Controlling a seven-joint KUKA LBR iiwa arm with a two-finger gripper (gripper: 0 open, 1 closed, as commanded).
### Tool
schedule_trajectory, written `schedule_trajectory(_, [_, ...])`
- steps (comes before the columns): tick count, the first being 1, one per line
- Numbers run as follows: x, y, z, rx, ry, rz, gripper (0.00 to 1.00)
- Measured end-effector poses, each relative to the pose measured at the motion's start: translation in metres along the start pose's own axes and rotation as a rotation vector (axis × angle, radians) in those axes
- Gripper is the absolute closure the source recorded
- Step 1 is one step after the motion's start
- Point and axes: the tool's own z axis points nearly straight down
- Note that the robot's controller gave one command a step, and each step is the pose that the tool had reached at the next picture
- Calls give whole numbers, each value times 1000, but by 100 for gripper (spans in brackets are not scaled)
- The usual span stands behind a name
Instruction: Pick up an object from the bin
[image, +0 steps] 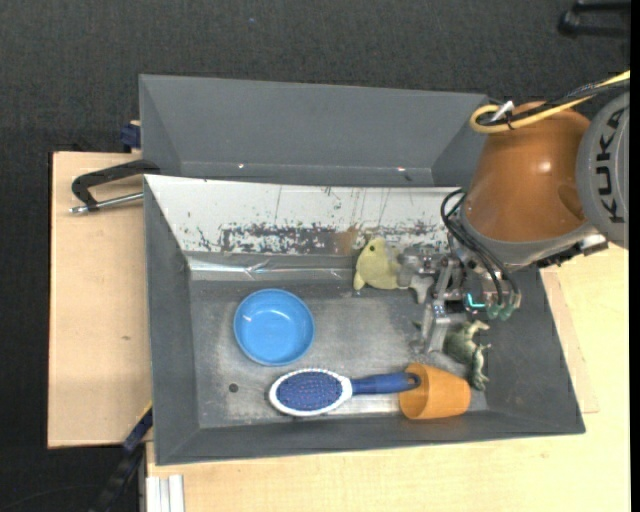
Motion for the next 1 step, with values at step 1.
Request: schedule_trajectory(1, [42,49,110,-1,0,-304,0])
